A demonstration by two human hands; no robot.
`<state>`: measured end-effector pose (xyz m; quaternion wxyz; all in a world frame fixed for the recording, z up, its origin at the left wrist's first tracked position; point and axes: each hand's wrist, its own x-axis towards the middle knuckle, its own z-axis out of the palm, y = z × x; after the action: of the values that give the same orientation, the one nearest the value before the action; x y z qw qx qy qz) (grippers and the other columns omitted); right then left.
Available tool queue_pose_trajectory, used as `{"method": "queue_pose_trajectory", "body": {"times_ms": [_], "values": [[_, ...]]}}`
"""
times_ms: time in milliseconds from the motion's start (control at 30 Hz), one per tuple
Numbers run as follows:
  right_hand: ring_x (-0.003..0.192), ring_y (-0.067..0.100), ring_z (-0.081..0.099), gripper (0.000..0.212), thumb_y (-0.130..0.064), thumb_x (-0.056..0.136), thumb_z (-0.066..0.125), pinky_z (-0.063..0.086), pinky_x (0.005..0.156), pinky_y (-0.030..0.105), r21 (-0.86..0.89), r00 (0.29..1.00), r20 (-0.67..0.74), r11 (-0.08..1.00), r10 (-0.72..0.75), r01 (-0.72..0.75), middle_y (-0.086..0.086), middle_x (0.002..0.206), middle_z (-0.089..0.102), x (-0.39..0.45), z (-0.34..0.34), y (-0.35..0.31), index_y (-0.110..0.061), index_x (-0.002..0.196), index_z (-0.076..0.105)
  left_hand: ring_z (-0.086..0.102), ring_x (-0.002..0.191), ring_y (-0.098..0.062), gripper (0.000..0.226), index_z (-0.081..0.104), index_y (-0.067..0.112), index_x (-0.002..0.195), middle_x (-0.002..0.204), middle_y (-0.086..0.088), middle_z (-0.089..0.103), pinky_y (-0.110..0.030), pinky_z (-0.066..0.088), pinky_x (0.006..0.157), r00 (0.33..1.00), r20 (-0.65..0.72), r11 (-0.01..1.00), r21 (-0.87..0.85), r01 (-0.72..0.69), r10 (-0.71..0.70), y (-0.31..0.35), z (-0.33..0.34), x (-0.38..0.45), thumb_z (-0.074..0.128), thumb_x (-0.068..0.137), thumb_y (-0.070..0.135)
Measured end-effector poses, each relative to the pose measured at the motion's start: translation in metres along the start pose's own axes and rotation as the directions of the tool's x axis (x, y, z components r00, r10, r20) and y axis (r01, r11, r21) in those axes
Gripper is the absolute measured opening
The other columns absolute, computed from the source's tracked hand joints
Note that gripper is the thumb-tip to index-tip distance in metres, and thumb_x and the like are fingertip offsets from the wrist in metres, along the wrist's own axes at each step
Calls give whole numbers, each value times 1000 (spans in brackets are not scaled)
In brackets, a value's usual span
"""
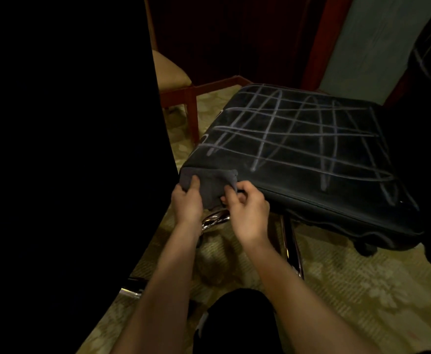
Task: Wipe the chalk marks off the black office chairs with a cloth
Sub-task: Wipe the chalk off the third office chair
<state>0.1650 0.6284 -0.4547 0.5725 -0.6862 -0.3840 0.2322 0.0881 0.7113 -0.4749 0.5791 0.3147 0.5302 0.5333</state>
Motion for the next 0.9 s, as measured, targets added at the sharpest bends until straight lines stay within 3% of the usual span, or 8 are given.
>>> {"method": "queue_pose_trajectory", "body": {"times_ms": [100,233,400,533,633,733,900], "values": [[73,17,71,9,-25,95,65,57,78,46,-11,1000,8,1000,0,0,4,69,72,1,-2,1,-22,87,66,72,90,-20,27,60,5,127,112,-14,71,-30,59,73,985,138,978,-166,125,-103,1,-7,4,55,101,14],[74,19,71,8,-25,95,65,56,77,45,-23,999,48,1000,7,-6,5,71,72,4,-2,-3,-21,88,67,74,79,-10,16,62,12,114,101,-6,72,-25,59,61,943,305,974,-132,185,-137,11,-20,15,50,103,11],[69,21,68,10,-24,94,66,55,76,45,-82,998,53,996,29,-24,7,69,70,12,2,-6,-17,89,67,70,87,-17,29,53,13,132,111,-11,68,-28,59,58,896,386,967,-43,253,-217,26,-23,34,53,103,13],[72,15,69,10,-25,95,64,55,80,46,-117,1000,6,993,23,-22,1,70,71,20,10,-4,-17,90,67,71,87,-16,36,47,16,135,116,-10,67,-27,58,56,899,380,972,-1,236,-218,27,-21,47,57,100,13],[72,11,68,9,-24,95,64,55,81,45,-116,999,-7,992,38,-39,-2,72,72,19,13,-2,-17,92,67,68,97,-20,45,42,16,139,122,-11,64,-33,60,60,902,381,975,-4,222,-204,24,-22,55,60,99,11],[72,7,68,8,-24,96,64,57,79,38,-124,999,-19,991,45,-47,-3,74,72,16,7,-1,-18,93,67,66,102,-21,48,39,16,140,118,-9,63,-37,59,73,898,400,981,22,192,-185,20,-27,51,61,98,10],[63,0,62,5,-19,96,63,52,68,23,-161,999,6,986,37,-36,-8,69,67,-4,-6,6,-21,93,67,67,110,-23,42,44,11,136,122,-10,66,-31,60,78,912,397,990,130,57,-104,4,-46,34,60,98,8]]}}
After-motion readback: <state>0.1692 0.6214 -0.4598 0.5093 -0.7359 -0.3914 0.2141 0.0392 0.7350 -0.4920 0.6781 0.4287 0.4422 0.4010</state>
